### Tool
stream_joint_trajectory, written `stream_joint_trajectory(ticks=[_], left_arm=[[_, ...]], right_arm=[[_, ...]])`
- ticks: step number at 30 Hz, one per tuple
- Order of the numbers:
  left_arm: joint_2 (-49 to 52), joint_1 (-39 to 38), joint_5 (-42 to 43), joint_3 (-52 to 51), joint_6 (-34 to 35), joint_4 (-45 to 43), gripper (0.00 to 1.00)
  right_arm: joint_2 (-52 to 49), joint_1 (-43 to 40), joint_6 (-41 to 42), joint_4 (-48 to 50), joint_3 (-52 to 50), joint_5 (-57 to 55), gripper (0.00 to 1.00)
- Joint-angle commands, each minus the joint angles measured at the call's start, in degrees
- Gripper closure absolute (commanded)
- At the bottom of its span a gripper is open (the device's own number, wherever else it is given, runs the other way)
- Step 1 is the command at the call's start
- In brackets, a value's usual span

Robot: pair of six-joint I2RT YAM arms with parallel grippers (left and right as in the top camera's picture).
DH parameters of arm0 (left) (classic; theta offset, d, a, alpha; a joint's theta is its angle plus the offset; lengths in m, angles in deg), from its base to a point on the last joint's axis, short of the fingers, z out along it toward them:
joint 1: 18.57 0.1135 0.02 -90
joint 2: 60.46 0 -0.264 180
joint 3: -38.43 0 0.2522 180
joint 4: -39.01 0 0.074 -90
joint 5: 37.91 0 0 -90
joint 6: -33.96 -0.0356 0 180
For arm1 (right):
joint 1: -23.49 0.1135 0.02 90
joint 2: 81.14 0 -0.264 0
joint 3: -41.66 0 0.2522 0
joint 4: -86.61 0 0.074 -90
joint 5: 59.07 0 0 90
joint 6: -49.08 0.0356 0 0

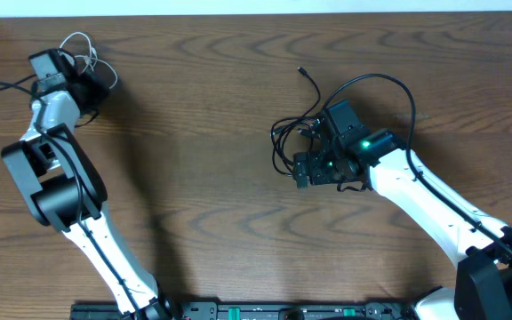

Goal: Untangle cables
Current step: 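Release the white cable at the back-left corner and open the left gripper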

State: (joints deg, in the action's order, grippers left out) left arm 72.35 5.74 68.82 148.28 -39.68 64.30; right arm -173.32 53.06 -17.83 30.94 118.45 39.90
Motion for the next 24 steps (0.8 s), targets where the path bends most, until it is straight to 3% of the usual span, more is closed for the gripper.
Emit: stream_joint_trajectory(ticks=[1,2,10,11,12,13,14,15,16,24], left_arm=[[3.1,-1.3,0.6,0.3,0.5,-3.8,0.87],[4.0,-1.7,0.6,0.3,0.5,-6.3,0.92],[2.7,-2.9,0.6,2.5,1.7,-29.0,0.91],[2.4,-2.9,0.5,3.2,2.0,-30.1,0.79],[2.4,-2.8,-0.4,4.4,2.0,-29.7,0.59],[2.4,-2.8,-1.0,4.9,1.9,-28.9,0.59],[2.2,-2.6,-1.2,5.2,1.9,-27.6,0.53],[1.9,-2.3,-1.3,5.2,1.9,-25.6,0.16],[1.5,-2.0,-1.4,5.2,1.9,-24.1,0.01],[-10.0,2.8,-1.2,5.2,1.9,-6.5,0.02]], right_arm=[[0.7,0.2,0.7,0.0,-0.3,-0.4,0.01],[0.7,0.2,0.7,-0.1,-0.3,-0.4,0.01],[0.7,0.2,0.7,-3.6,-0.3,-0.4,0.01],[0.7,0.2,0.7,-3.8,-0.3,-0.4,0.01],[0.7,0.2,0.7,-3.8,-0.3,-0.2,0.01],[0.7,0.2,0.7,-3.8,-0.3,0.3,0.01],[0.7,0.2,0.8,-3.8,-0.3,0.7,0.01],[0.7,0.2,1.1,-3.8,-0.3,0.7,0.01],[0.7,0.2,1.1,-3.9,-0.3,0.7,0.01],[0.9,-2.8,3.2,-4.0,0.0,7.9,0.01]])
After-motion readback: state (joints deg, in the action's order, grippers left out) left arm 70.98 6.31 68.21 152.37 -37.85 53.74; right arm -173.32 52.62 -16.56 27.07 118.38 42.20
